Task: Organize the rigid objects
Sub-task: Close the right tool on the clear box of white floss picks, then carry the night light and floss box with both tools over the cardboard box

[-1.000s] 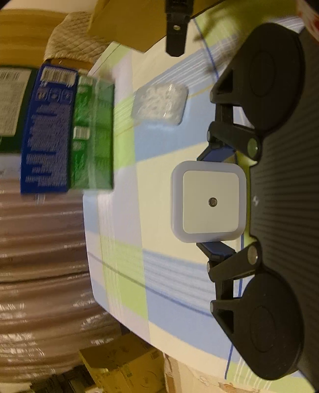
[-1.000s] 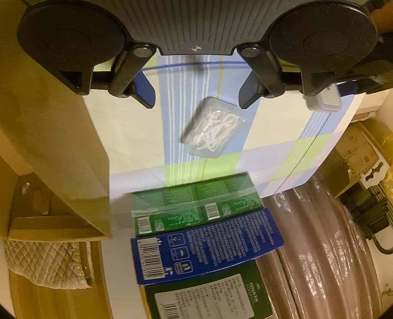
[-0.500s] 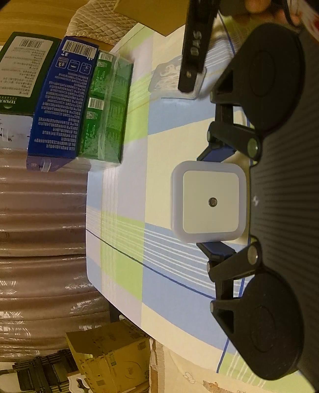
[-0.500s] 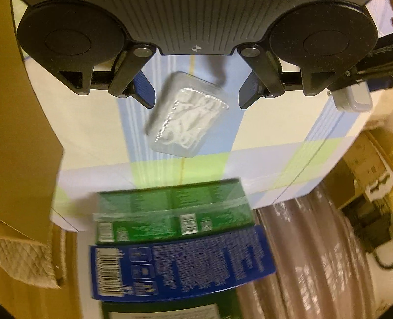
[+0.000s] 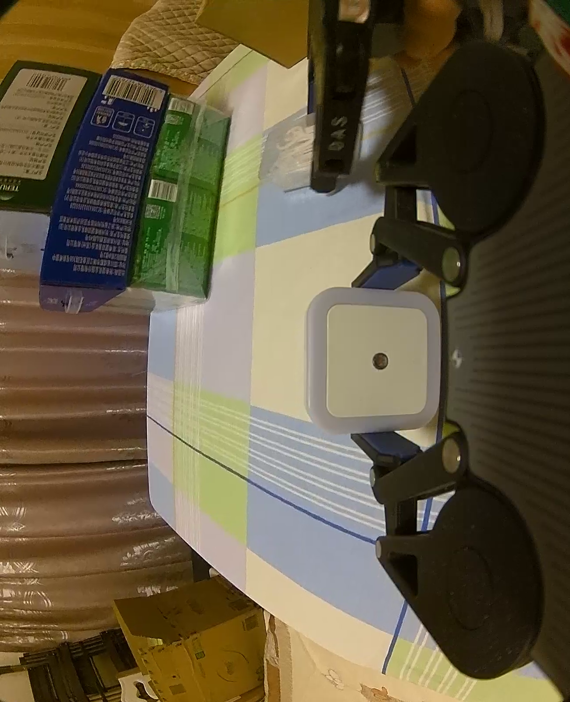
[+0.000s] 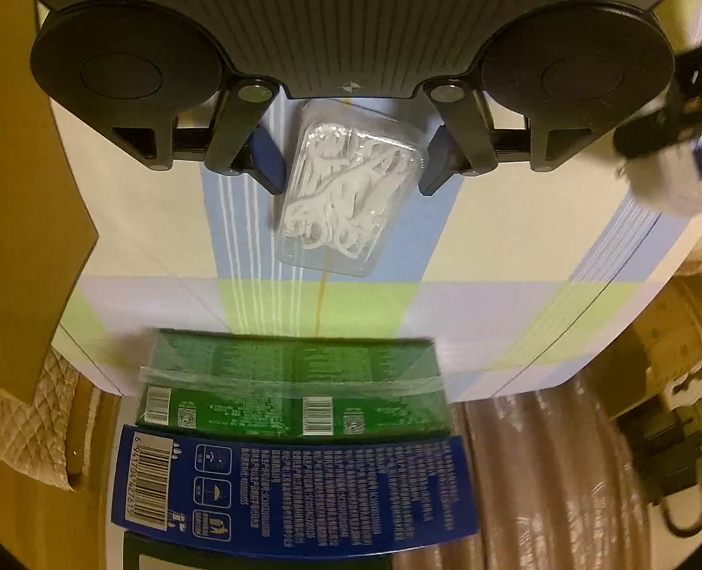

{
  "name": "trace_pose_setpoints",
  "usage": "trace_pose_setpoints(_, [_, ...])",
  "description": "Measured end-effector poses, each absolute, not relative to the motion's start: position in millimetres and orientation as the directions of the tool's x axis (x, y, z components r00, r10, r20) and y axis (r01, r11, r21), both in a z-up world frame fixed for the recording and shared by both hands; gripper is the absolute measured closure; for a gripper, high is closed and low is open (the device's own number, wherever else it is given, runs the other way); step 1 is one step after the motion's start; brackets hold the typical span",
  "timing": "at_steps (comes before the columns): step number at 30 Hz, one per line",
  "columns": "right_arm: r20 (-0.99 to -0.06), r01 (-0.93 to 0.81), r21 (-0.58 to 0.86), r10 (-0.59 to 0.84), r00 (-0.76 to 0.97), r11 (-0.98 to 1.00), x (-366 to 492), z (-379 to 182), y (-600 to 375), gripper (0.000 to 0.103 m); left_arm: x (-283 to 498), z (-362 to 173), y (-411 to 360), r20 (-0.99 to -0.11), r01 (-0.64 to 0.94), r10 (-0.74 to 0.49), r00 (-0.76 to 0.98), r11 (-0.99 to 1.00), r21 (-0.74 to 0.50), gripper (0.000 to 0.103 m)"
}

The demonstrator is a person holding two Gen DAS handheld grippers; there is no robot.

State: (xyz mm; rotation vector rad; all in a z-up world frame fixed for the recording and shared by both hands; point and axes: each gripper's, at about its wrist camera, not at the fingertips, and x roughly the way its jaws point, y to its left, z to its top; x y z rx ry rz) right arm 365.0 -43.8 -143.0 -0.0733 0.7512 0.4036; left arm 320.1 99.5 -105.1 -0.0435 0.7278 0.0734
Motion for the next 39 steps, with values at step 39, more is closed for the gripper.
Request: trace_pose_setpoints(39, [-0.557,-0.352,0.114,0.353,0.752,0.929,152.0,56.7,-290.3,0.051,162.9,27.1,-70.8,-0.647,0.247,-0.215,0.731,0.968,-0.043,0.043])
